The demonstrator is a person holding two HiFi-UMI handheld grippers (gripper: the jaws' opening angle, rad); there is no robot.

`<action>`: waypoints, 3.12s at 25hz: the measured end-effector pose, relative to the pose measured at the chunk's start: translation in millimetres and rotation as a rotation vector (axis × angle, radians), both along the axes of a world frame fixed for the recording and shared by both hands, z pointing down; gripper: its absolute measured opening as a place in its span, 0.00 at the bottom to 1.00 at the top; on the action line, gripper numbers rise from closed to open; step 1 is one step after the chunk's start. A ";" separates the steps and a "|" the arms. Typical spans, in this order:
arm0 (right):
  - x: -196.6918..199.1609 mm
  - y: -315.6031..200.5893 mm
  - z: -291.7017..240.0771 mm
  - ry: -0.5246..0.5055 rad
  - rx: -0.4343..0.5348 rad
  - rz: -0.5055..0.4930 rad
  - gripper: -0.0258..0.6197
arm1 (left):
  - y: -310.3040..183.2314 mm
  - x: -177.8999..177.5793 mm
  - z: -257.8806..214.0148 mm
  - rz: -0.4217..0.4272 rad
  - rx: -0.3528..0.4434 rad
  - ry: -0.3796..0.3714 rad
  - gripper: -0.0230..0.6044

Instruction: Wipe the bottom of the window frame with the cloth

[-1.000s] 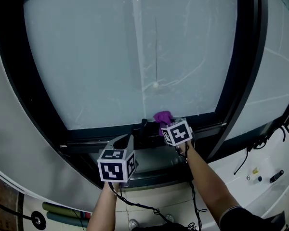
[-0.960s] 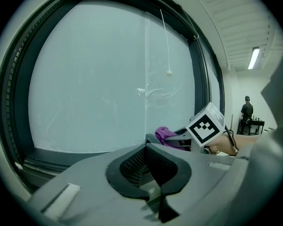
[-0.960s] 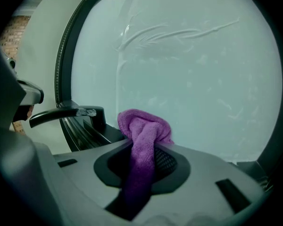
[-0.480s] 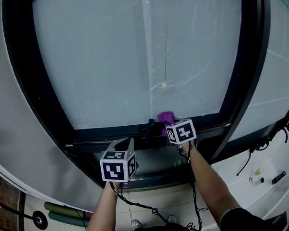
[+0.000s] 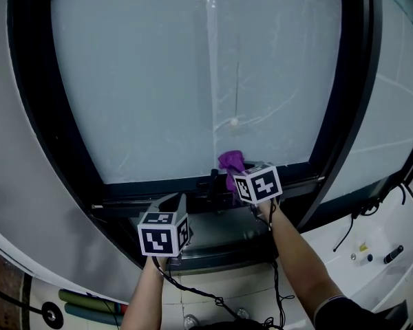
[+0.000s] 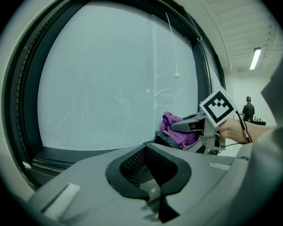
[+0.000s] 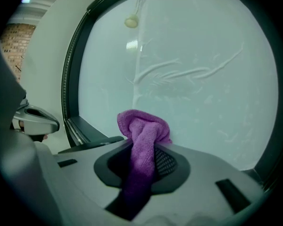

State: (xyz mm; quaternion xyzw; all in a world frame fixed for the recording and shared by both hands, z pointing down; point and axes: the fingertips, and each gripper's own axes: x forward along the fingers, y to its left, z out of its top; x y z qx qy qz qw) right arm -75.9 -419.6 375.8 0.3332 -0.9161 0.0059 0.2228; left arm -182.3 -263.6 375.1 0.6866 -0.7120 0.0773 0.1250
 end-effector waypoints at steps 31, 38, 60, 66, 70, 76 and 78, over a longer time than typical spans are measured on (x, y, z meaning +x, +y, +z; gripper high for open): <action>-125.3 82.5 -36.1 0.004 0.074 -0.028 0.18 | 56.0 -81.5 -5.0 -0.049 0.039 0.025 0.04; -133.6 84.2 -21.5 -0.006 0.052 0.106 0.19 | 59.0 -99.2 3.0 -0.007 0.024 0.029 0.04; -133.7 56.0 42.6 0.065 0.073 0.342 0.19 | 37.4 -115.2 35.6 0.106 -0.026 0.065 0.04; -148.2 53.9 46.0 0.051 0.046 0.275 0.19 | 37.8 -132.8 37.9 0.070 -0.028 0.071 0.04; -157.7 60.7 54.5 0.056 0.016 0.237 0.19 | 44.2 -146.2 42.9 0.038 -0.037 0.077 0.04; -185.0 74.7 53.2 0.063 0.028 0.157 0.19 | 58.3 -164.0 47.5 -0.013 -0.046 0.084 0.04; -192.3 79.7 54.3 0.072 0.024 0.136 0.19 | 64.0 -171.1 48.8 -0.036 -0.049 0.085 0.04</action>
